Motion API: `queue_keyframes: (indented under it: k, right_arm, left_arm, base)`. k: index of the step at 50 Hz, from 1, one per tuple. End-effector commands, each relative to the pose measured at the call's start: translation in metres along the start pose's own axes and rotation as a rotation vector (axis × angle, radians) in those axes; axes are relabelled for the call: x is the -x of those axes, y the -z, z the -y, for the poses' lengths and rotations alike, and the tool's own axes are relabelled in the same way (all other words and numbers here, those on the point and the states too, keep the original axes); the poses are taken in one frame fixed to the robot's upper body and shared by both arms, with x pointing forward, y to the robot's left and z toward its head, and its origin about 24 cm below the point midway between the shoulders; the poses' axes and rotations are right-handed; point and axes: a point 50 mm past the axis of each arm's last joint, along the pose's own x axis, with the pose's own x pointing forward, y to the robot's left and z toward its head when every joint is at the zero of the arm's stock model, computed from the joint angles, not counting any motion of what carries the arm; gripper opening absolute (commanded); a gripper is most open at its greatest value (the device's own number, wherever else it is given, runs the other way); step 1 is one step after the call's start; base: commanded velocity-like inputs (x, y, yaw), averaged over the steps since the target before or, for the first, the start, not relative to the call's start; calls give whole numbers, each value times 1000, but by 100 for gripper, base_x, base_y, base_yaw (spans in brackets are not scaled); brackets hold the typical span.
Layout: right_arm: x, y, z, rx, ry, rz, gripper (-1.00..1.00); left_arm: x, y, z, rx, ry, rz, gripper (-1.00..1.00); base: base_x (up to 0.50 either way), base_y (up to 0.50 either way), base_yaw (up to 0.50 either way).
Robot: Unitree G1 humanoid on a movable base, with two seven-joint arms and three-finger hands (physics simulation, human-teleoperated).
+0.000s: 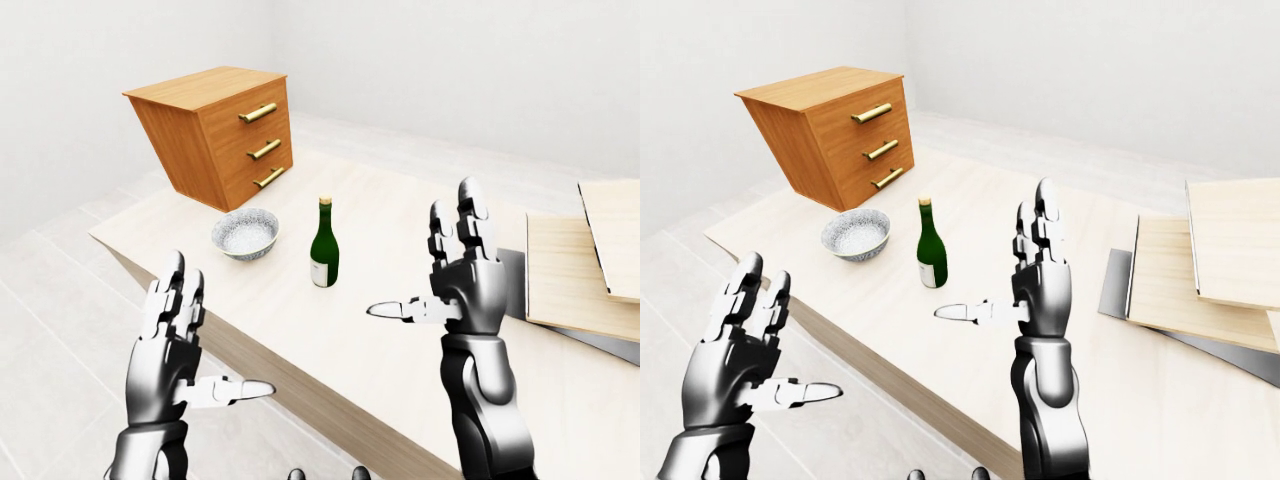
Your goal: Put the wine bottle on the wine rack.
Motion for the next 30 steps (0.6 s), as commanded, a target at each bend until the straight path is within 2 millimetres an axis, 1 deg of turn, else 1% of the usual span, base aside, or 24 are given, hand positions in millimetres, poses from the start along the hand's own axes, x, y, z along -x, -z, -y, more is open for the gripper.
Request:
queue_keyframes:
  k: [1, 11, 16, 21, 30]
  right_arm:
    - [-16, 17, -2, -32, 50, -46, 100]
    - [-35, 16, -10, -100, 70, -19, 100]
    - [-41, 19, -13, -109, 69, -29, 100]
    - [-49, 23, -18, -113, 63, -40, 100]
    - [-59, 33, -24, -103, 63, -78, 100]
  left_arm:
    - [2, -5, -2, -5, -7, 20, 100]
    - [1, -7, -2, -9, -2, 26, 100]
    - [2, -7, -3, -12, -5, 27, 100]
    - [2, -15, -7, -17, -17, 64, 100]
    - [3, -21, -7, -28, -19, 92, 100]
  base:
    - [0, 0, 0]
    - [0, 0, 0]
    - [0, 0, 0]
    - [0, 0, 0]
    - [0, 0, 0]
